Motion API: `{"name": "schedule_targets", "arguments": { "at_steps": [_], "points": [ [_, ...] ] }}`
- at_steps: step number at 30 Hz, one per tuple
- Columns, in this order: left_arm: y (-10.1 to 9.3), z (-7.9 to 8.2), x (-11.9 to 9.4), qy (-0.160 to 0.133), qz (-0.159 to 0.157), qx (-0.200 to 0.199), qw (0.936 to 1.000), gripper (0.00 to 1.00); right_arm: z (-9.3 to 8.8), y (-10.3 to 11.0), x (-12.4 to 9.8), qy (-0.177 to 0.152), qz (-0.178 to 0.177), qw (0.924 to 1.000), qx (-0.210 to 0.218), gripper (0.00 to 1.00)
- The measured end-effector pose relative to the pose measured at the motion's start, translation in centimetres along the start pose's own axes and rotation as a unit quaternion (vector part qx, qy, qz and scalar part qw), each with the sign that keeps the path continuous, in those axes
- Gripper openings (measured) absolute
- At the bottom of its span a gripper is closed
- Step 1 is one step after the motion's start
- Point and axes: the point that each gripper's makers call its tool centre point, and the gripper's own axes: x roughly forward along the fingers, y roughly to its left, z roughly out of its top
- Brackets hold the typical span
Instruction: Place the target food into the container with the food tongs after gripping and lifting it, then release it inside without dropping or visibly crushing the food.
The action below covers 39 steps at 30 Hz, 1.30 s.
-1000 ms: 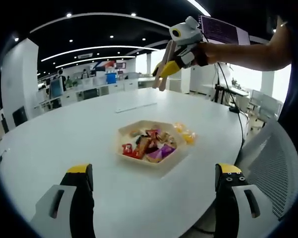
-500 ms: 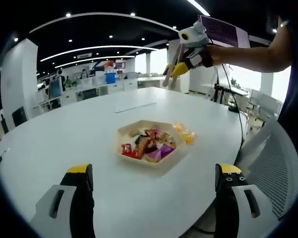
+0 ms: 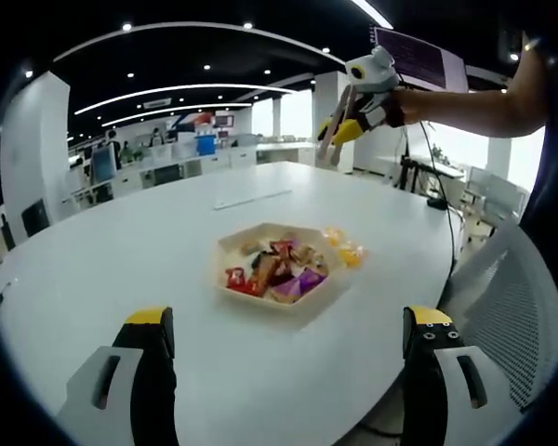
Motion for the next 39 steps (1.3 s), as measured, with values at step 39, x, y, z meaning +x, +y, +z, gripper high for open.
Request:
{"name": "schedule_targets", "arguments": {
  "at_steps": [39],
  "points": [
    [-0.2,-0.9,0.3,0.018,-0.009,-0.004,0.9998,1.0,-5.4,0.1,-0.8,0.002,0.002,0.9993,-0.037,0.24]
  ]
}}
